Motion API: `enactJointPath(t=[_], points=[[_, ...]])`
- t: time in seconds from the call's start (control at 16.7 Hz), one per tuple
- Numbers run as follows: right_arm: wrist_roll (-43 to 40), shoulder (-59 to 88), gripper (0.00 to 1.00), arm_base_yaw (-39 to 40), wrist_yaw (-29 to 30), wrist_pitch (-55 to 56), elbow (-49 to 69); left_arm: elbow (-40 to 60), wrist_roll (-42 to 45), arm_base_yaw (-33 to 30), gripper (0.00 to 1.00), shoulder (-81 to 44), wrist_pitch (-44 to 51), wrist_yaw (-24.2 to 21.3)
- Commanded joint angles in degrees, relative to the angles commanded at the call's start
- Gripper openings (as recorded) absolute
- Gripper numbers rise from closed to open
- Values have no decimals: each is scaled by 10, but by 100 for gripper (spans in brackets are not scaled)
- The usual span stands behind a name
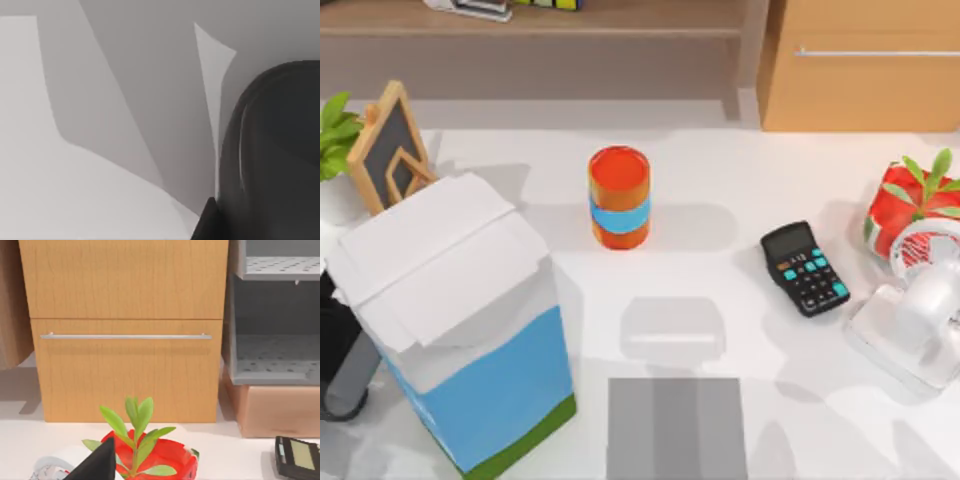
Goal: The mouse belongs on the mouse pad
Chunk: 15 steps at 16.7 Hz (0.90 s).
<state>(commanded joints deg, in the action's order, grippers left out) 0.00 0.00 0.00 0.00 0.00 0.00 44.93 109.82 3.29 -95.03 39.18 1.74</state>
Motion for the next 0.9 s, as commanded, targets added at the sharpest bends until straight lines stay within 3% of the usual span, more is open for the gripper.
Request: enactJointPath(t=[0.24,0.48,0.9], points=[[0,0,100,0,0,0,0,34,16,22,0,9,22,5],[0,0,100,0,0,0,0,96,22,39,0,36,106,9],[0,0,100,0,0,0,0,151,-4,-2,0,96,248,0]])
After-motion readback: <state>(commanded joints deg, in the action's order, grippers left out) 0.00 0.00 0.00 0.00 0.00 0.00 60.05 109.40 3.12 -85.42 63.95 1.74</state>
